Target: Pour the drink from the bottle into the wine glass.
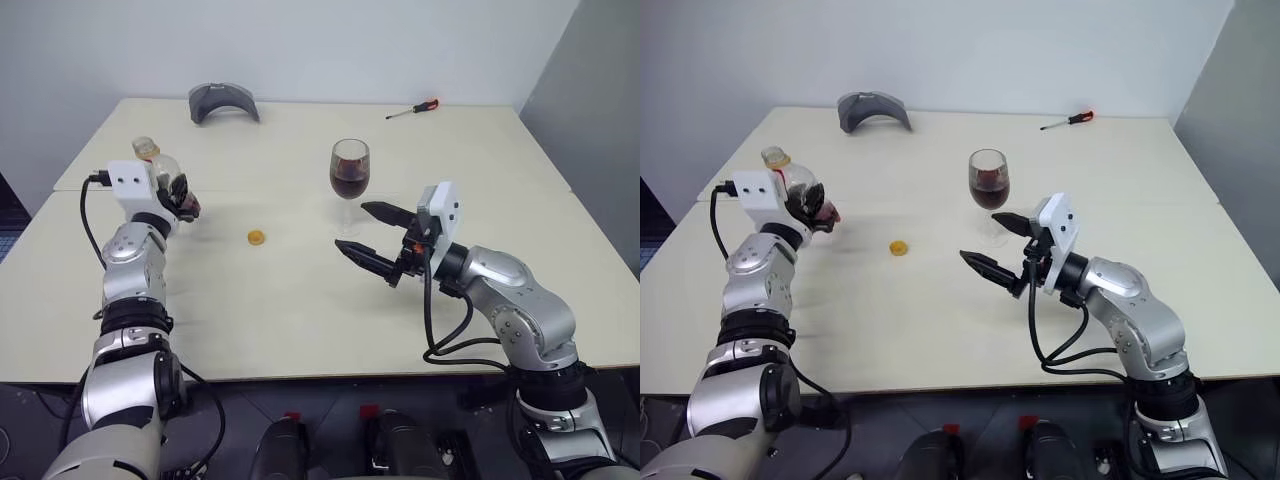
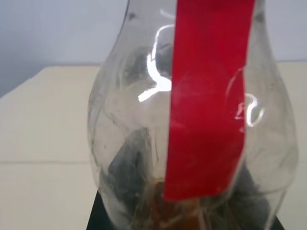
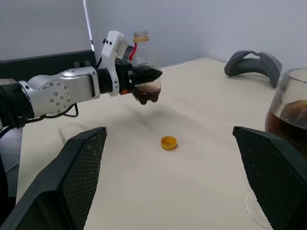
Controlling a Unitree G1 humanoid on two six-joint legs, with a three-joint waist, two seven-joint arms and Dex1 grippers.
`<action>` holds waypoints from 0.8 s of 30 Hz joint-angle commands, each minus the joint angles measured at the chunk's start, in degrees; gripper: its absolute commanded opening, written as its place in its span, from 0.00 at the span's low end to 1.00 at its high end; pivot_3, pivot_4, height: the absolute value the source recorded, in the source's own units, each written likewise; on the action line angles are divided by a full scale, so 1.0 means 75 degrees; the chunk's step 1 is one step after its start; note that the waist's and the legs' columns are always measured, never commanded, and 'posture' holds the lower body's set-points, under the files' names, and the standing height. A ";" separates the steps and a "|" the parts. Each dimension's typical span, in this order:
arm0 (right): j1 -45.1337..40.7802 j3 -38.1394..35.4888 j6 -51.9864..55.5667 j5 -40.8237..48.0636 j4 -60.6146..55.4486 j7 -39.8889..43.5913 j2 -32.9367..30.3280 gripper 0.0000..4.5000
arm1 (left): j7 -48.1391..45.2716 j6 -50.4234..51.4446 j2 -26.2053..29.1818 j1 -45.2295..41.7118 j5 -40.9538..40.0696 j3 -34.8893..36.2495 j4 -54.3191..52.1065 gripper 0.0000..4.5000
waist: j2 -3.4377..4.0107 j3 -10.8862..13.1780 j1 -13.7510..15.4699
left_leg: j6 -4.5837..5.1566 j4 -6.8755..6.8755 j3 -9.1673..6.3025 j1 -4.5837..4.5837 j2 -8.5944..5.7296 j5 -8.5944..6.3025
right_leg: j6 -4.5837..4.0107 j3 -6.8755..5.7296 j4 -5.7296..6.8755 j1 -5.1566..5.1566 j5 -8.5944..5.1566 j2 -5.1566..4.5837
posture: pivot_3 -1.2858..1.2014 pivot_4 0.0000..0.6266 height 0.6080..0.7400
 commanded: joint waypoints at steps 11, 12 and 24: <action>-0.0606 -0.0149 -0.0125 -0.0001 0.0121 -0.0292 0.0182 1.00 | 0.0209 -0.0321 -0.0404 0.0658 -0.0176 -0.0043 -0.0478 0.24 | -0.0009 -0.0006 0.0020 | 0.0017 0.0002 0.0013 0.0005 0.0003 0.0023 | 0.0001 -0.0002 -0.0009 0.0000 0.0039 0.0001 | 0.52 0.24 1.00; -0.0625 -0.0150 -0.0136 -0.0007 0.0131 -0.0309 0.0185 1.00 | 0.0223 -0.0328 -0.0415 0.0715 -0.0170 -0.0053 -0.0497 0.24 | -0.0009 -0.0006 0.0016 | 0.0017 0.0002 0.0013 0.0006 0.0003 0.0023 | 0.0001 -0.0002 -0.0009 0.0000 0.0039 0.0001 | 0.52 0.24 1.00; -0.0654 -0.0112 -0.0287 -0.0096 0.0196 -0.0384 0.0215 1.00 | 0.0349 -0.0250 -0.0297 0.0805 -0.0057 -0.0240 -0.0674 0.85 | -0.0009 -0.0006 0.0015 | 0.0017 0.0001 0.0012 0.0005 0.0004 0.0023 | 0.0002 -0.0002 -0.0010 0.0000 0.0039 0.0000 | 0.52 0.24 1.00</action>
